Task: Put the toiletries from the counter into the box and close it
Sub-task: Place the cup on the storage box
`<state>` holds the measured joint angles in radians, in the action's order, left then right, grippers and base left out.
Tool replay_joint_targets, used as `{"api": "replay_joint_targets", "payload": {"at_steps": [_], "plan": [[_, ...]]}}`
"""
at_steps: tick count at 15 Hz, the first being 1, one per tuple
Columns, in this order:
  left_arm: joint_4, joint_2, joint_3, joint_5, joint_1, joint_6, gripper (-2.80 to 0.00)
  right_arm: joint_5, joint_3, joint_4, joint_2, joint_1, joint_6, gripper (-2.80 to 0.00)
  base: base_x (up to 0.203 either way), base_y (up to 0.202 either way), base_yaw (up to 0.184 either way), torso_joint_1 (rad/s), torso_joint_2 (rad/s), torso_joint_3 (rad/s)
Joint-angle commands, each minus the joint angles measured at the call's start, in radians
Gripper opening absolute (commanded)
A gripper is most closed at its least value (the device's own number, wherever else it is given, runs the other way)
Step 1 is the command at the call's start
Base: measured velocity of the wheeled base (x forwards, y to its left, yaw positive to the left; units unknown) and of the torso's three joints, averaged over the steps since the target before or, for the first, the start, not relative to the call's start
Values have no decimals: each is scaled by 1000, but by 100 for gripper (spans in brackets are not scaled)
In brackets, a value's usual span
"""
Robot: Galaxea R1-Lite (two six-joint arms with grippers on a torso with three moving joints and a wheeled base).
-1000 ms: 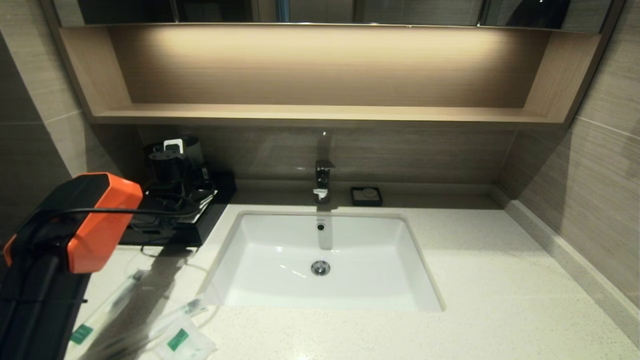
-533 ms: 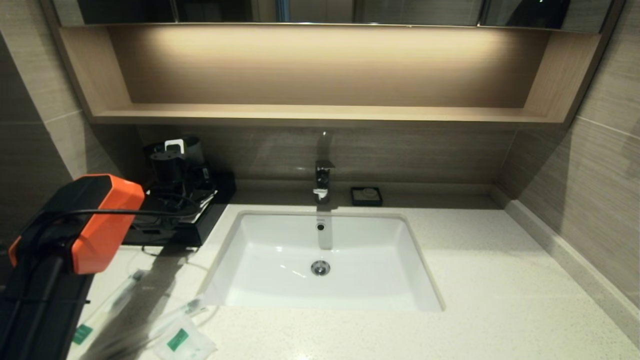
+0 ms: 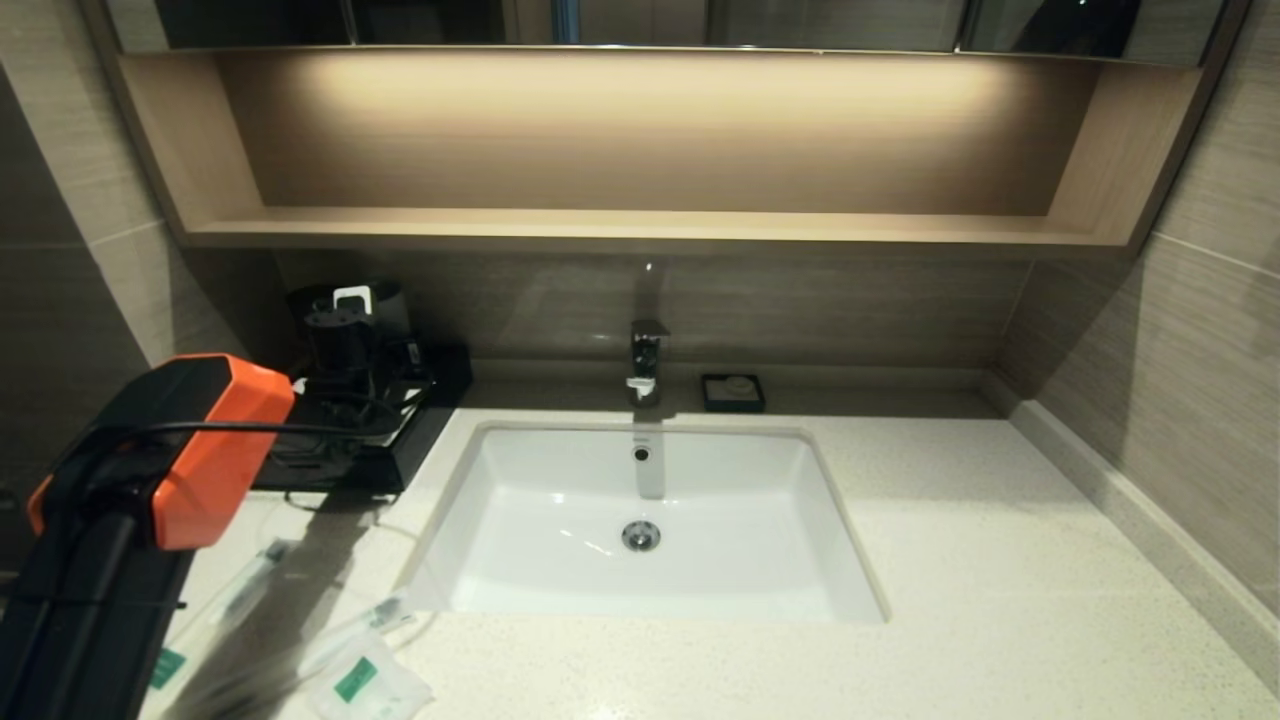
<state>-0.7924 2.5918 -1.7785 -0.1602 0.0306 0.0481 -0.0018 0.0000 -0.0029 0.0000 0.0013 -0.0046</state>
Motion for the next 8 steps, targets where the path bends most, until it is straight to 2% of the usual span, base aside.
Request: {"api": "replay_joint_targets", "payload": {"at_steps": [1, 8], "plan": [[1, 14, -16, -2, 0, 0, -280, 0, 2, 0, -2, 0, 0, -280, 0, 0, 0, 0, 0, 0], [40, 25, -58, -7, 0, 1, -280, 0, 2, 0, -2, 0, 0, -280, 0, 0, 0, 0, 0, 0]]}}
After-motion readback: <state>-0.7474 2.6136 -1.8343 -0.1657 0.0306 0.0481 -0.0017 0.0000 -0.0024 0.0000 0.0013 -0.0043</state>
